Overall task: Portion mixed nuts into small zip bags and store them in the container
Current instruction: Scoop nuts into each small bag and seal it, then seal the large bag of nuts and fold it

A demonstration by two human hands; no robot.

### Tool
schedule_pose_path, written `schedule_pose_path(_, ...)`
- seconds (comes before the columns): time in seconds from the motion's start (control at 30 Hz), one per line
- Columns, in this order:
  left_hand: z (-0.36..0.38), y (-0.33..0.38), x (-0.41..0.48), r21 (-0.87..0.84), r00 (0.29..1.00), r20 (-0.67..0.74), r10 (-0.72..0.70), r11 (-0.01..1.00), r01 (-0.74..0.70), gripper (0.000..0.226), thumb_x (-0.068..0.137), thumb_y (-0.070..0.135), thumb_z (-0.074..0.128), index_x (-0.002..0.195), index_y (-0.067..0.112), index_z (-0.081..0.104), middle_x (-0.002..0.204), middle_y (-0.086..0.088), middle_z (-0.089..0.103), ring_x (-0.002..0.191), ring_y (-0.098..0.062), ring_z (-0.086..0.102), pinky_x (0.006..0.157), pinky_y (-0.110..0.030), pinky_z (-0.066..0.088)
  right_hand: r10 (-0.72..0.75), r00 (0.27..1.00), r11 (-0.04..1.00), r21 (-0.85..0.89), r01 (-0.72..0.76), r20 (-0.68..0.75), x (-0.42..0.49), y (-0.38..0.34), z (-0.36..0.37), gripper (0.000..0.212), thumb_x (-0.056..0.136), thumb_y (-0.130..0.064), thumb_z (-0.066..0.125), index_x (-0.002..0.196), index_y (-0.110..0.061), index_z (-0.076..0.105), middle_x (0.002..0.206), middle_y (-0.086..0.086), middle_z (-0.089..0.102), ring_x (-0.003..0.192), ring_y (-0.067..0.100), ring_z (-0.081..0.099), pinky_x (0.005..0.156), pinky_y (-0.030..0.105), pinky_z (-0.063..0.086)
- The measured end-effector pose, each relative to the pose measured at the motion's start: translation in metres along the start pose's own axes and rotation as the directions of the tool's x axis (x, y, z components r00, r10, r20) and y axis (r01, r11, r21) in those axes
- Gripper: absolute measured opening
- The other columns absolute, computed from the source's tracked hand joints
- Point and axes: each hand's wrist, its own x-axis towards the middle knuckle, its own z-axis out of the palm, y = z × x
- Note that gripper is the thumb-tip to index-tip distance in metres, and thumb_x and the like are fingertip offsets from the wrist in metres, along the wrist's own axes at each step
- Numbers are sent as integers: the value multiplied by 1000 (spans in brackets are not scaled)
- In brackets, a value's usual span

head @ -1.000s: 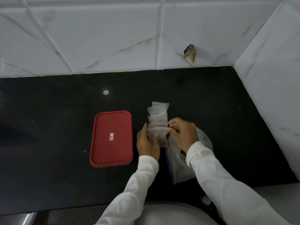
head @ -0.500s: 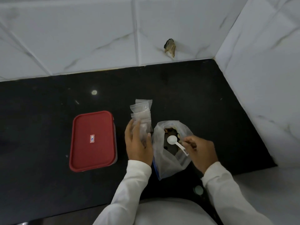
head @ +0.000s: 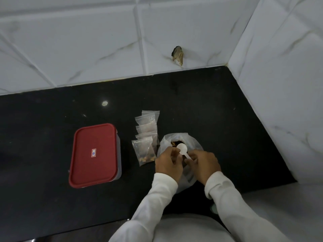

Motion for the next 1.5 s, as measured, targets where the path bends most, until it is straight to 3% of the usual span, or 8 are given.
schedule_pose_path(0.17,-1,9,0,-113,1000,-25,13,994,-16,22,92,15,64,110,27,58,96,13,63,90,-6,66,84,-21,52,-49,997,926,371,68,-59,-11,5,-27,17,83,-28,75,101,-26,72,88,-15,70,85,0,65,78,15,51)
schedule_pose_path(0.4,18,38,12,-312,999,39,-11,950,22,14,92,16,66,102,26,65,90,10,70,74,4,68,66,-12,54,-107,992,852,506,130,-73,-20,19,-53,17,87,-25,71,103,-29,71,94,-16,72,89,-9,65,76,8,50)
schedule_pose_path(0.57,66,51,24,-359,994,99,-40,931,73,20,93,17,62,102,33,68,101,6,74,94,-8,70,90,-31,56,113,974,842,539,9,-194,-9,46,-65,13,90,-19,65,97,-29,70,89,-15,70,85,-1,65,81,19,51)
schedule_pose_path(0.7,114,55,21,-282,979,197,-53,953,109,40,97,13,51,135,24,56,130,3,63,122,-14,57,107,-30,42,241,950,841,531,-101,-200,14,71,-66,13,89,-15,68,99,-23,72,91,-9,70,88,8,66,90,30,52)
schedule_pose_path(0.9,154,47,14,-223,959,219,-179,948,228,52,96,12,45,145,29,45,141,5,52,129,-19,50,110,-35,40,279,956,870,446,-212,-90,33,97,-57,16,89,-17,67,102,-21,75,94,-5,71,82,8,62,79,18,44)
schedule_pose_path(1.2,163,34,19,-297,945,220,-240,907,300,41,92,15,47,126,32,61,119,6,65,106,-15,62,95,-32,49,257,964,886,412,-211,-60,36,107,-52,18,89,-19,67,105,-22,75,100,-4,73,85,8,63,82,20,46)
schedule_pose_path(1.43,114,64,-14,-398,978,198,-57,908,134,37,98,6,52,130,22,58,110,15,56,93,7,54,81,-5,41,164,961,924,376,-71,-223,16,91,-65,14,92,-21,64,102,-19,72,95,-5,71,88,9,65,81,22,48)
schedule_pose_path(1.5,84,57,-24,-424,991,101,87,905,-36,27,93,9,58,113,23,70,115,12,66,101,1,63,93,-15,48,95,966,908,420,15,-241,7,80,-69,15,91,-24,65,103,-20,72,95,-7,71,90,5,65,85,23,50)
